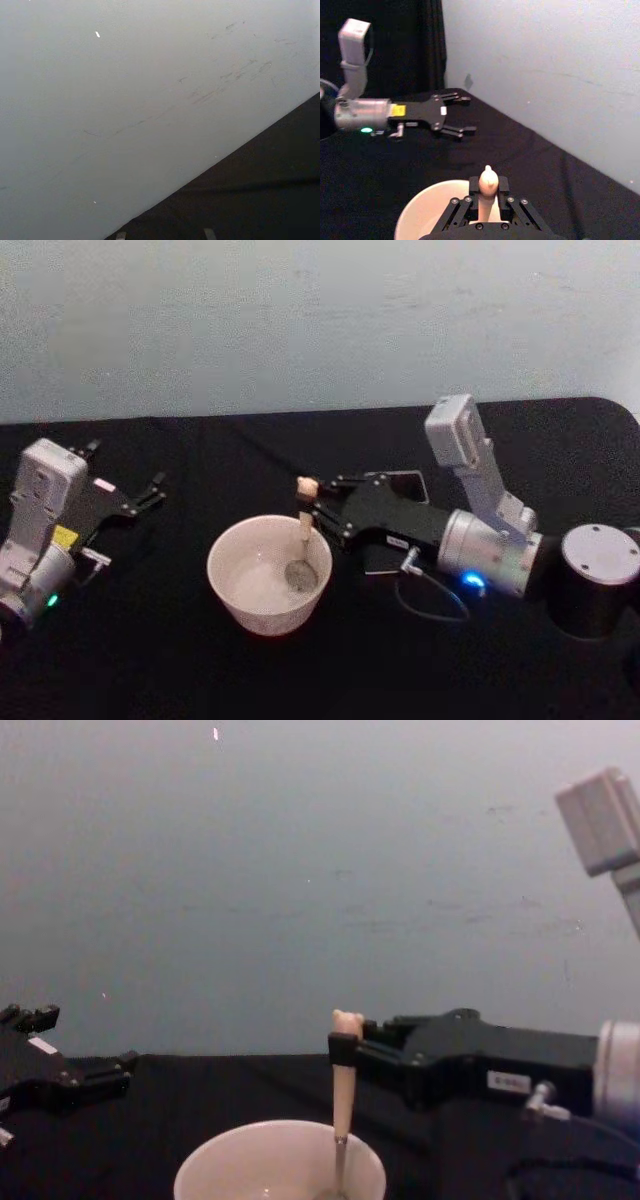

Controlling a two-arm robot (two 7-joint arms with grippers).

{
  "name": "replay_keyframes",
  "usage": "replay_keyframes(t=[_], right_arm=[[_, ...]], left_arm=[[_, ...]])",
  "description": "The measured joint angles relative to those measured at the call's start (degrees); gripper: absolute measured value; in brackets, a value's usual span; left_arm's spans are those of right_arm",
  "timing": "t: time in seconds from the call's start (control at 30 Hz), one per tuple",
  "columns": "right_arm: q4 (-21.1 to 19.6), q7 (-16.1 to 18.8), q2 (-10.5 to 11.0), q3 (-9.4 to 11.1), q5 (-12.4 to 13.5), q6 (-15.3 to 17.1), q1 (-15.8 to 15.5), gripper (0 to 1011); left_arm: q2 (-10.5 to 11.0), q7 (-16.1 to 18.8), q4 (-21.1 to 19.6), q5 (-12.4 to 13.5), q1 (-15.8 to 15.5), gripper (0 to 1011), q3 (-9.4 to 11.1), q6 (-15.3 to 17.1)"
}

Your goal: Pick up the stirring spoon with one hand, stir inside the cup, then place it back in its original position.

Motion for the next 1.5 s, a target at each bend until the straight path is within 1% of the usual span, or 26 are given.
replay_keyframes(t=[0.07, 0.27, 0.4, 0.43, 0.57, 0.6, 0.63, 0.73, 0.83, 0.87, 0.9, 0.93, 1.0, 1.03, 1.13, 1.17, 1.27, 1.37, 1.5], right_arm=[[-1.85, 0.85, 1.48, 0.05, 0.99, 0.49, -1.16, 218], [-4.85, 2.09, 3.37, -0.19, 2.97, 0.83, -2.69, 218], [-5.99, 2.63, 3.94, -0.67, 3.77, 0.95, -3.05, 218], [-6.32, 2.80, 4.03, -1.06, 4.03, 0.99, -3.08, 218], [-6.50, 2.87, 3.80, -2.19, 4.18, 1.10, -2.82, 218], [-6.38, 2.69, 3.46, -2.63, 4.14, 1.13, -2.54, 218], [-6.38, 2.69, 3.46, -2.63, 4.14, 1.13, -2.54, 218], [-4.99, 1.53, 1.83, -3.87, 3.38, 1.14, -1.37, 218], [-3.74, 0.71, 0.60, -4.45, 2.65, 1.15, -0.44, 218], [-2.72, 0.20, -0.26, -4.75, 2.25, 1.21, 0.18, 218], [-2.32, -0.02, -0.58, -4.88, 2.08, 1.24, 0.43, 218], [-1.18, -0.60, -1.54, -5.14, 1.59, 1.28, 1.14, 218], [-0.16, -1.19, -2.31, -5.30, 1.14, 1.36, 1.70, 218], [0.95, -1.77, -3.20, -5.36, 0.72, 1.43, 2.34, 218], [2.49, -2.62, -4.28, -5.36, 0.20, 1.54, 3.16, 218], [3.69, -3.15, -5.13, -5.26, -0.12, 1.57, 3.77, 218], [5.43, -3.98, -6.27, -4.68, -0.59, 1.58, 4.77, 218], [6.56, -4.58, -6.91, -3.84, -0.79, 1.55, 5.36, 218], [6.79, -5.09, -6.88, -2.55, -0.80, 1.56, 5.55, 218]], left_arm=[[0.00, 0.00, 0.00, 0.00, 0.00, 1001, 0.00, 0.00], [0.00, 0.00, 0.00, 0.00, 0.00, 1001, 0.00, 0.00], [0.00, 0.00, 0.00, 0.00, 0.00, 1001, 0.00, 0.00], [0.00, 0.00, 0.00, 0.00, 0.00, 1001, 0.00, 0.00], [0.00, 0.00, 0.00, 0.00, 0.00, 1001, 0.00, 0.00], [0.00, 0.00, 0.00, 0.00, 0.00, 1001, 0.00, 0.00], [0.00, 0.00, 0.00, 0.00, 0.00, 1001, -0.01, 0.00], [0.00, 0.00, 0.00, 0.00, 0.00, 1001, 0.00, 0.00], [0.00, 0.00, 0.00, 0.01, 0.00, 1001, 0.00, 0.00], [0.00, 0.00, 0.00, 0.00, 0.00, 1001, 0.00, 0.00], [0.00, 0.00, 0.00, 0.00, 0.00, 1001, 0.00, 0.00], [0.00, 0.00, 0.00, 0.00, 0.00, 1001, 0.00, 0.00], [0.00, 0.00, 0.00, 0.00, 0.00, 1001, 0.00, 0.00], [0.00, 0.00, 0.00, 0.00, 0.00, 1001, 0.00, 0.00], [0.00, 0.00, 0.00, 0.00, 0.00, 1001, 0.00, 0.00], [0.00, 0.00, 0.00, 0.00, 0.00, 1001, 0.00, 0.00], [0.00, 0.00, 0.00, 0.00, 0.00, 1001, 0.00, 0.00], [0.00, 0.00, 0.00, 0.00, 0.00, 1001, 0.00, 0.00], [0.00, 0.00, 0.00, 0.00, 0.00, 1001, 0.00, 0.00]])
